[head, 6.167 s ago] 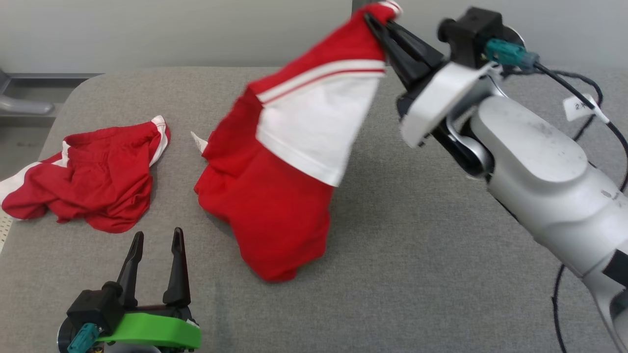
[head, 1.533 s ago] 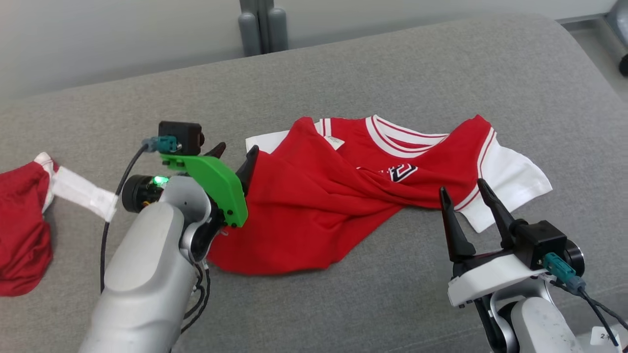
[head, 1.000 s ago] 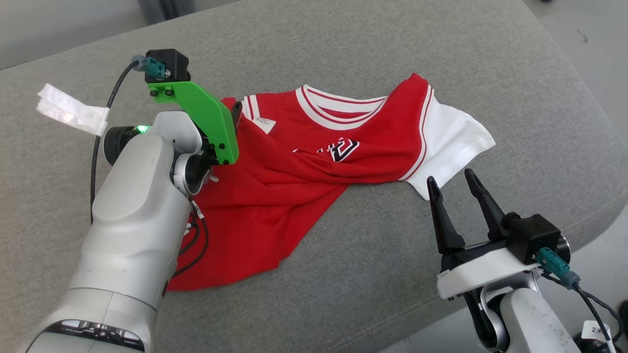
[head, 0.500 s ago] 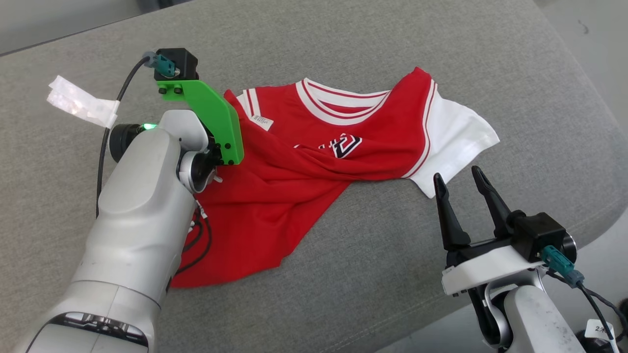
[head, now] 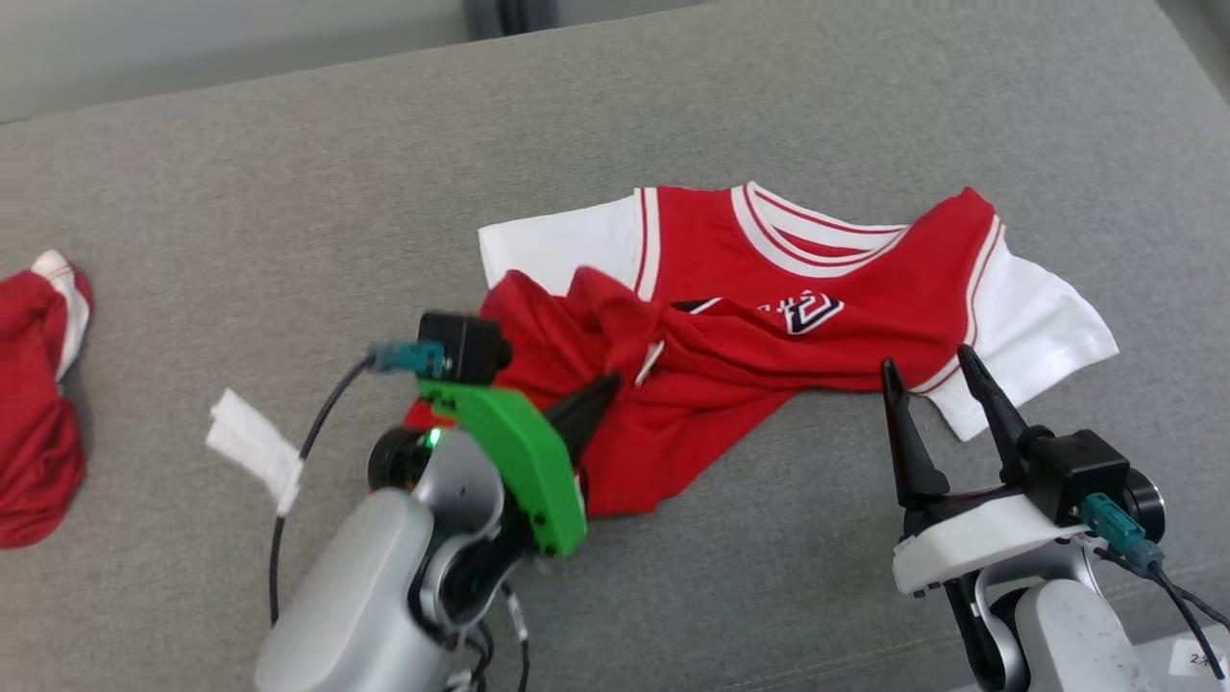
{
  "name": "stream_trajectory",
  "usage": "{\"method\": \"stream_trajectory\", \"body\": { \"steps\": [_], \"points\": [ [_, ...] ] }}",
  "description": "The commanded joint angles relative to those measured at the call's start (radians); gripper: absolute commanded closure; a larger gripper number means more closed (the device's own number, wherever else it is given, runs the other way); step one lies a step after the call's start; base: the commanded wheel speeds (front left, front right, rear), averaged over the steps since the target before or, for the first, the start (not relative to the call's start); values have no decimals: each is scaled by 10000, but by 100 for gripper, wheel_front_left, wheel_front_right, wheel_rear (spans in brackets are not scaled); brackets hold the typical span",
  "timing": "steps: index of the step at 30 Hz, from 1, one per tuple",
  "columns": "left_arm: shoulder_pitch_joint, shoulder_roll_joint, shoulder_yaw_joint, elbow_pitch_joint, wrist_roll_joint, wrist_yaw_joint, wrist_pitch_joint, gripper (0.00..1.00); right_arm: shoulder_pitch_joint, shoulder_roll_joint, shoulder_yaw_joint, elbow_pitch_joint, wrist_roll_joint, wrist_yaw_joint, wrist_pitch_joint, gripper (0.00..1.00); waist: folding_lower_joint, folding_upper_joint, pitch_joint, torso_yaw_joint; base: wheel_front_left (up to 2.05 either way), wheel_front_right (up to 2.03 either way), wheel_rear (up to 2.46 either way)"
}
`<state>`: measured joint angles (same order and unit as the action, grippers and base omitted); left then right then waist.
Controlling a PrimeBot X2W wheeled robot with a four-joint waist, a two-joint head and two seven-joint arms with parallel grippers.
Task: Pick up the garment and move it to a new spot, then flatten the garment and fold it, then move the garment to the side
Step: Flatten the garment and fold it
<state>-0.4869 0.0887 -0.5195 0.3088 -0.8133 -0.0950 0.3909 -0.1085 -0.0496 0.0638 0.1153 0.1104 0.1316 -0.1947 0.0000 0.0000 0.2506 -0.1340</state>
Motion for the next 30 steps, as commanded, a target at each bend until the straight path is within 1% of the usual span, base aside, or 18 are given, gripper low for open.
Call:
{"method": "stream_trajectory", "body": {
  "steps": [1, 5, 8, 9, 10, 13, 17, 19, 21, 23, 25, 27, 30],
  "points": [
    [925, 395, 13, -932, -172, 290, 197, 100, 109, -17, 10, -106, -64, -17, 67, 0, 0, 0, -691, 1103, 0, 0, 0],
    [2956, 1090, -25, -3170, -284, 1191, 694, 100, 238, -20, 3, -257, -64, -17, 232, 0, 0, 0, -896, 1544, 0, 0, 0],
    [3943, 1431, -51, -4120, -346, 1764, 995, 100, 270, -19, 42, -296, -41, -17, 315, 0, 0, 0, -996, 1727, 0, 0, 0],
    [4214, 1522, -41, -4353, -287, 1969, 1047, 65, 282, -20, 41, -307, -23, -17, 329, 0, 0, 0, -1028, 1775, 0, 0, 0],
    [4380, 1555, -6, -4506, -222, 2116, 1041, 0, 288, -19, 56, -318, -8, -17, 339, 0, 0, 0, -1046, 1798, 0, 0, 0],
    [4795, 1608, 175, -4952, -267, 2515, 981, 0, 348, -20, 58, -338, 10, -17, 406, 0, 0, 0, -1109, 1855, 0, 0, 0],
    [4902, 1676, 687, -5655, -528, 2908, 979, 0, 333, -19, 116, -364, 7, -17, 416, 0, 0, 0, -1174, 1808, 0, 0, 0],
    [4671, 1933, 1065, -5851, -306, 3121, 857, 0, 345, -19, 132, -380, 24, -17, 418, 0, 0, 0, -1192, 1764, 0, 0, 0],
    [4332, 1966, 1294, -5748, -182, 3209, 717, 0, 367, -17, 140, -386, 48, -17, 409, 0, 0, 0, -1185, 1713, 0, 0, 0],
    [3987, 2051, 1484, -5182, 6, 3219, 577, 0, 353, -19, 176, -390, 75, -17, 405, 0, 0, 0, -1157, 1621, 0, 0, 0],
    [3567, 2122, 1460, -4257, 219, 3130, 479, 0, 264, -19, 201, -387, 75, -17, 402, 0, 0, 0, -1103, 1504, 0, 0, 0],
    [3075, 2091, 1317, -3189, 457, 2976, 439, 0, 163, -17, 245, -385, 80, -17, 388, 0, 0, 0, -1040, 1370, 0, 0, 0],
    [2500, 1835, 1096, -1716, 398, 2677, 473, 0, 44, -19, 327, -364, 79, -17, 364, 0, 0, 0, -961, 1118, 0, 0, 0]
  ]
}}
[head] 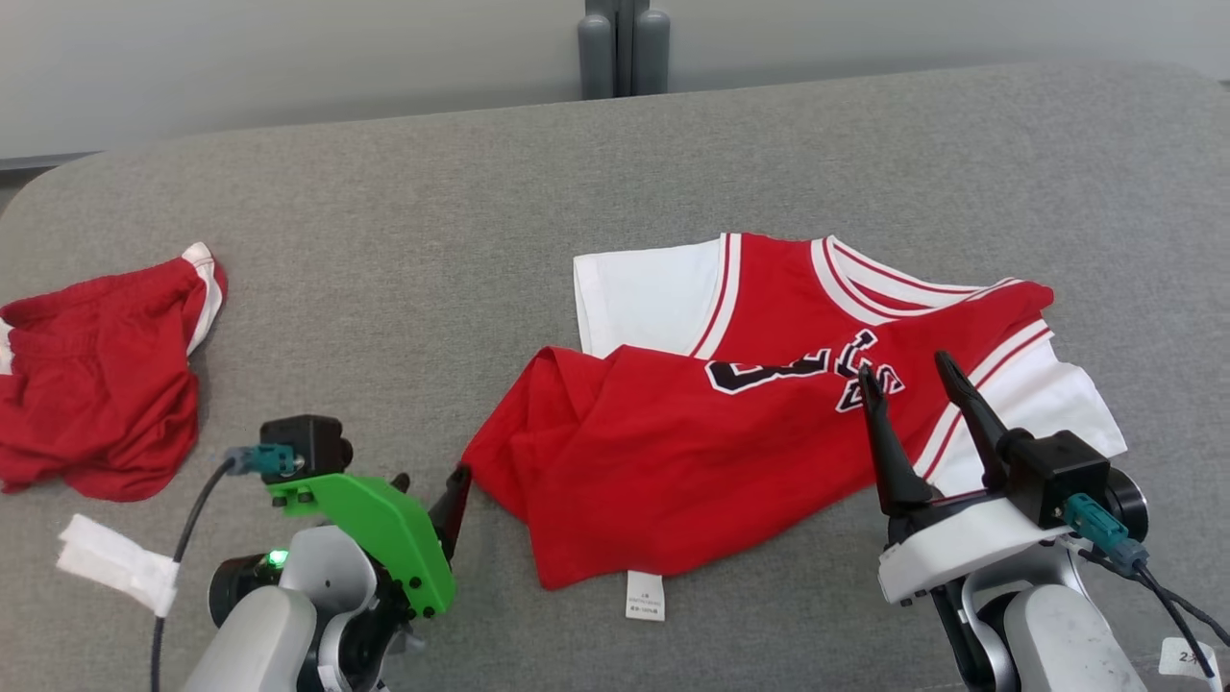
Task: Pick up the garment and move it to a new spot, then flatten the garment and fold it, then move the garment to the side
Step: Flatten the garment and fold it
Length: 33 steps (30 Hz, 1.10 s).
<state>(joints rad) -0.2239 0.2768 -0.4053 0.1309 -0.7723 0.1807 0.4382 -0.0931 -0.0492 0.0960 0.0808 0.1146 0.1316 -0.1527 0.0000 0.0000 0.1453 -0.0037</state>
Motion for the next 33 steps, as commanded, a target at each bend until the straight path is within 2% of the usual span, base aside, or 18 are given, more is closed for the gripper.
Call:
{"method": "stream_trajectory", "body": {
  "steps": [1, 9, 10, 11, 14, 15, 23, 27, 31, 32, 33],
  "points": [
    [-277, -104, -97, 382, -21, -165, 9, 0, -119, -22, 3, -20, 37, -17, -79, 0, 0, 0, 113, -242, 0, 0, 0],
    [-1192, -621, -330, 2377, -176, -738, -84, 0, -114, -21, 11, 10, 35, -17, -168, 0, 0, 0, 260, -659, 0, 0, 0],
    [-1309, -660, -372, 2544, -117, -826, -165, 41, -115, -21, 10, -1, 7, -17, -176, 0, 0, 0, 277, -682, 0, 0, 0],
    [-1440, -659, -407, 2652, -18, -907, -303, 100, -124, -21, 12, -16, -52, -17, -171, 0, 0, 0, 295, -698, 0, 0, 0],
    [-1953, -663, -475, 3082, 346, -1148, -1080, 100, -196, -18, 153, -60, -208, -17, -187, 0, 0, 0, 373, -741, 0, 0, 0],
    [-2364, -683, -488, 3364, 660, -1353, -1744, 100, -224, -21, 305, -97, -299, -17, -212, 0, 0, 0, 446, -791, 0, 0, 0],
    [-4960, -600, -689, 4639, 2050, -2250, -4652, 100, -558, -22, 961, -124, -532, -17, -325, 0, 0, 0, 928, -1275, 0, 0, 0],
    [-6311, -519, -693, 5344, 2511, -2512, -5826, 100, -752, -21, 1212, -65, -515, -17, -416, 0, 0, 0, 1278, -1633, 0, 0, 0],
    [-7177, -365, -616, 6200, 2655, -2557, -6345, 100, -884, -16, 1355, 27, -375, -17, -502, 0, 0, 0, 1586, -1918, 0, 0, 0],
    [-7255, -355, -595, 6436, 2651, -2561, -6389, 87, -916, -15, 1369, 51, -347, -17, -519, 0, 0, 0, 1637, -1953, 0, 0, 0],
    [-7303, -354, -567, 6712, 2600, -2576, -6452, 43, -940, -18, 1363, 69, -321, -17, -542, 0, 0, 0, 1698, -1977, 0, 0, 0]
  ]
}}
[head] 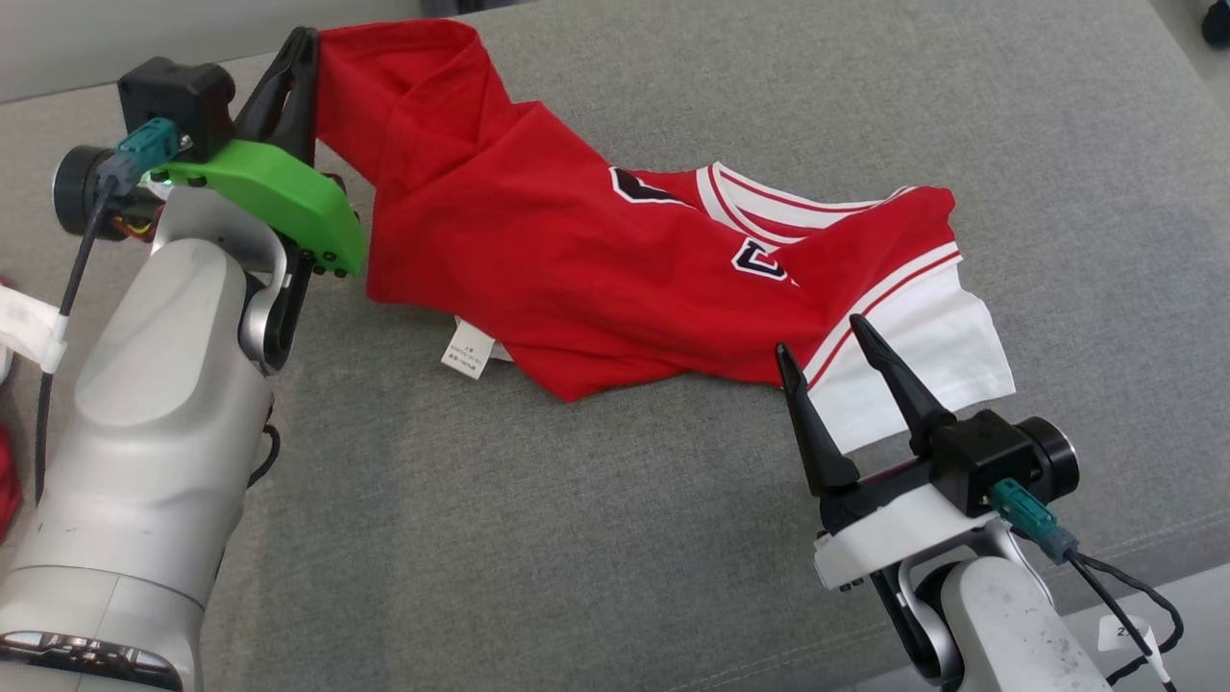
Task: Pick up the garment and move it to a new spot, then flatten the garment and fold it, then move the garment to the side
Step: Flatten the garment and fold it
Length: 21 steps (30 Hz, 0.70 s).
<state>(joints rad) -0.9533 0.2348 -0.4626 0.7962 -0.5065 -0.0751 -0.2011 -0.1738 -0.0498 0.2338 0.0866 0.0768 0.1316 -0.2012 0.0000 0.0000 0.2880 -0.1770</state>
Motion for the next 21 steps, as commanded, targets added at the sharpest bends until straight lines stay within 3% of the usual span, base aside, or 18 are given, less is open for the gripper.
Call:
{"method": "stream_trajectory", "body": {
  "steps": [1, 12, 21],
  "points": [
    [-29, 63, 36, 298, -123, -29, -65, 0, -140, -14, -23, 33, 95, -17, -78, 0, 0, 0, 304, -244, 0, 0, 0],
    [568, -438, 513, 2239, -1013, -181, -114, 0, -96, -15, -284, 120, -68, -17, -3, 0, 0, 0, 124, 712, 0, 0, 0],
    [1902, -1276, 39, 2019, -1827, -493, 1706, 0, 202, -17, -258, 166, -153, -17, 100, 0, 0, 0, -321, 1214, 0, 0, 0]
  ]
}}
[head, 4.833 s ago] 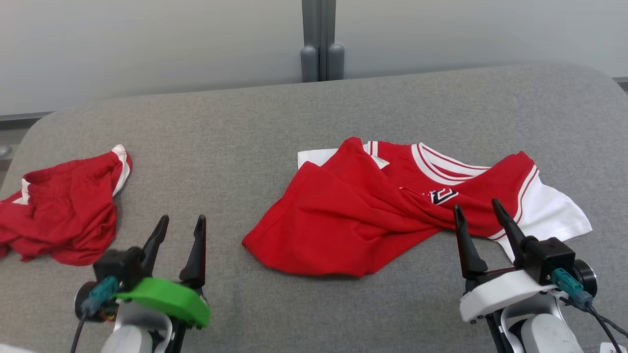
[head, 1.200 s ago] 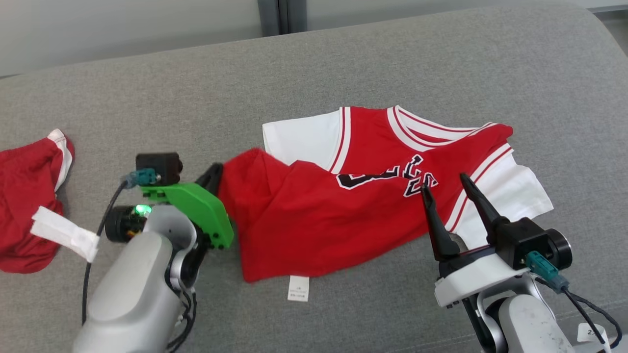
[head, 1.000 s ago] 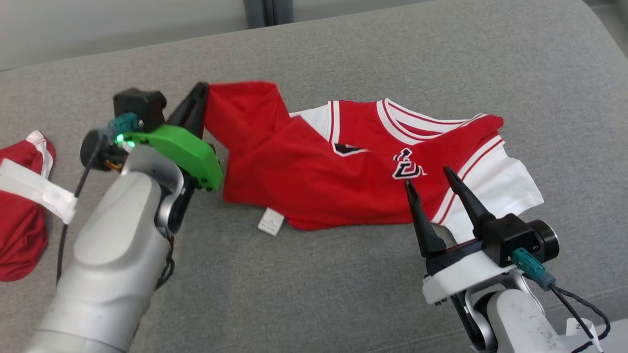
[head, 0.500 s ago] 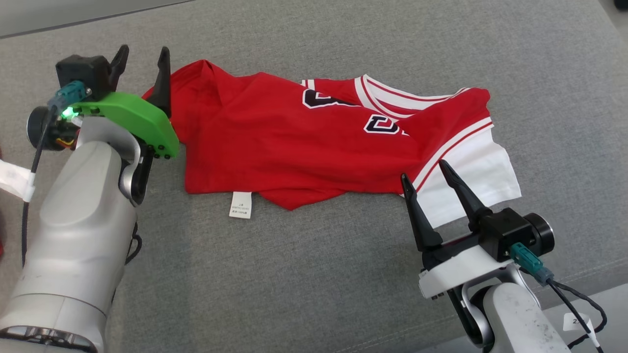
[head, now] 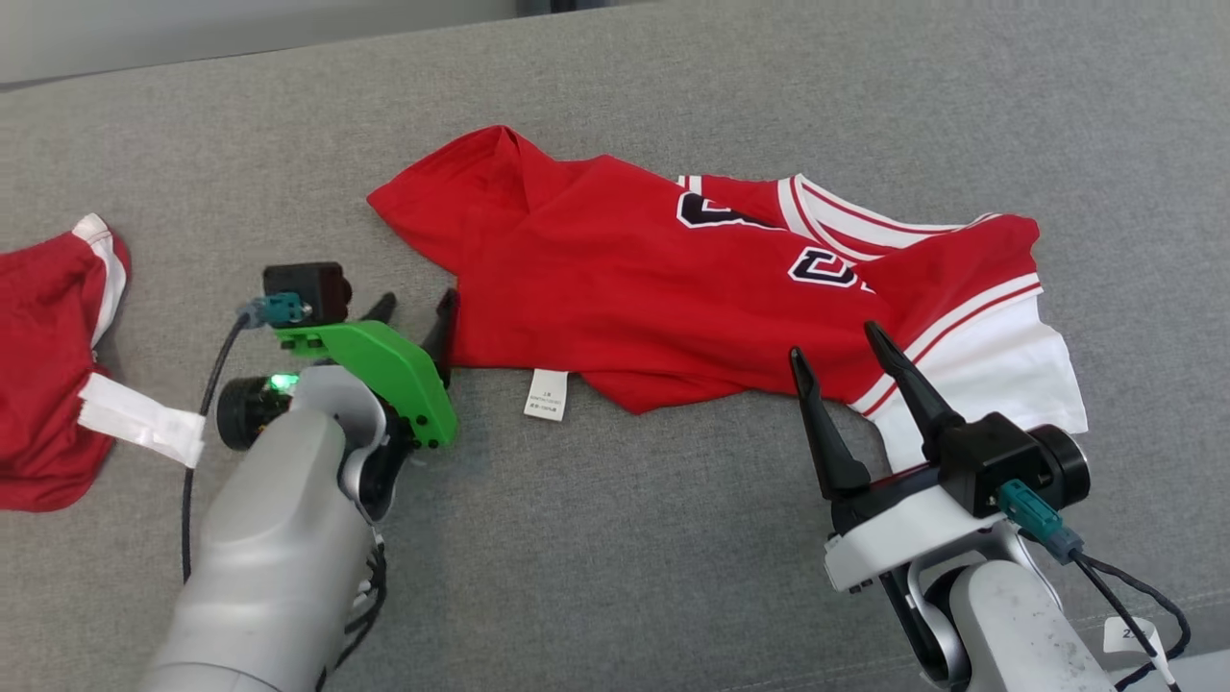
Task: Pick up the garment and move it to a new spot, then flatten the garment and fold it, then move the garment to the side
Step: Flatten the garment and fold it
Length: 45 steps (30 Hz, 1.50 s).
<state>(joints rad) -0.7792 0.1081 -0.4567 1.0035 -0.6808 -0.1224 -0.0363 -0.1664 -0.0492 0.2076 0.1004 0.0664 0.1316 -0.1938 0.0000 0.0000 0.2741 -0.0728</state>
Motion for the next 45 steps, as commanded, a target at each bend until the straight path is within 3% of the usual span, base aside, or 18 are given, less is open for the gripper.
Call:
{"method": "stream_trajectory", "body": {
  "steps": [1, 9, 10, 11, 12, 15, 24, 32, 33, 34, 40, 45],
  "points": [
    [297, -84, -65, -138, -192, -36, 222, 0, 140, -22, 9, 35, -64, -17, 20, 0, 0, 0, -201, 183, 0, 0, 0],
    [962, -312, -499, -865, -490, -85, 970, 0, 75, -21, 19, 55, -77, -17, 30, 0, 0, 0, -258, 75, 0, 0, 0],
    [1033, -326, -528, -872, -558, -79, 1104, 22, 74, -21, 18, 63, -59, -17, 43, 0, 0, 0, -263, 47, 0, 0, 0],
    [1067, -312, -588, -853, -508, -50, 1205, 76, 72, -21, 26, 68, -46, -17, 30, 0, 0, 0, -268, 26, 0, 0, 0],
    [1114, -257, -647, -825, -460, -9, 1297, 100, 67, -21, 29, 78, -20, -17, 31, 0, 0, 0, -274, -1, 0, 0, 0],
    [1271, -196, -654, -836, -522, 25, 1326, 100, 72, -21, -12, 91, 35, -17, 27, 0, 0, 0, -304, -12, 0, 0, 0],
    [2780, 311, -31, -2526, -866, 434, -210, 100, 341, -19, -487, -49, -19, -17, 59, 0, 0, 0, -593, 421, 0, 0, 0],
    [4984, 562, 152, -4784, -1098, 1285, -439, 100, 526, -21, -686, -117, -107, -18, 219, 0, 0, 0, -1045, 848, 0, 0, 0],
    [5167, 577, 172, -5031, -1087, 1364, -503, 55, 550, -21, -692, -120, -108, -18, 235, 0, 0, 0, -1111, 879, 0, 0, 0],
    [5354, 638, 168, -5320, -996, 1447, -643, 0, 577, -22, -704, -124, -100, -18, 241, 0, 0, 0, -1187, 908, 0, 0, 0],
    [6269, 977, 417, -6442, -419, 1689, -1971, 0, 680, -22, -769, -66, -39, -18, 263, 0, 0, 0, -1688, 960, 0, 0, 0],
    [6796, 1225, 1280, -7608, 823, 1739, -2307, 0, 880, -21, -924, -50, 15, -18, 281, 0, 0, 0, -2102, 951, 0, 0, 0]
  ]
}}
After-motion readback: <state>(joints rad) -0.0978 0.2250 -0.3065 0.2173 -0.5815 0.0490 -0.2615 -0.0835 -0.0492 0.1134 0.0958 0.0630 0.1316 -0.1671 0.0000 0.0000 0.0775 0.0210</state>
